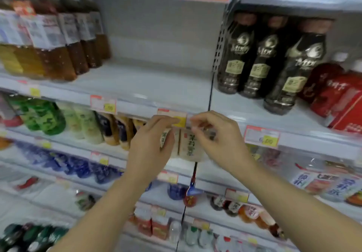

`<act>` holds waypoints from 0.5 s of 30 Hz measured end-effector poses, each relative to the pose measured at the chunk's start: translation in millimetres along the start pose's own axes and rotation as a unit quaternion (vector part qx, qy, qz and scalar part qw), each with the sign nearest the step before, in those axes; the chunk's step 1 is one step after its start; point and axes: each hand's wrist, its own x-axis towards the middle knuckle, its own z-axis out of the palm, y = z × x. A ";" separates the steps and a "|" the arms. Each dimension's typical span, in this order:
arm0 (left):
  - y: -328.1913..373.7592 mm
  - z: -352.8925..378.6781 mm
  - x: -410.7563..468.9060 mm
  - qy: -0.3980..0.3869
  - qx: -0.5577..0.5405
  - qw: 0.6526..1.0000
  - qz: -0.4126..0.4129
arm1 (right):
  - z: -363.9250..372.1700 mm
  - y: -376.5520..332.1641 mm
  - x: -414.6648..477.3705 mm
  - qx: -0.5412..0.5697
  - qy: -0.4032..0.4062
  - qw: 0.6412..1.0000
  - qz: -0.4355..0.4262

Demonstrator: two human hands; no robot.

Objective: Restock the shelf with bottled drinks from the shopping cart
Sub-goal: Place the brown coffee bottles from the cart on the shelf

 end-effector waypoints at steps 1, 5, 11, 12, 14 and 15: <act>-18.3 -12.6 -20.3 0.001 0.011 0.999 -0.029 | 27.0 -5.8 -0.3 0.013 -0.036 0.999 0.005; -93.7 -64.0 -110.2 0.012 0.061 0.978 -0.197 | 142.3 -23.4 -6.2 0.047 -0.194 0.979 0.035; -182.0 -136.5 -240.1 -0.010 0.126 0.889 -0.440 | 316.6 -63.1 -27.9 0.062 -0.402 0.911 0.065; -194.1 -146.2 -259.4 -0.015 0.133 0.872 -0.471 | 343.1 -69.2 -32.6 0.060 -0.431 0.898 0.066; -218.6 -164.4 -296.3 -0.018 0.140 0.837 -0.529 | 393.9 -78.1 -41.8 0.051 -0.489 0.868 0.068; -231.4 -172.2 -313.5 -0.020 0.140 0.818 -0.558 | 418.2 -80.2 -46.6 0.042 -0.516 0.853 0.064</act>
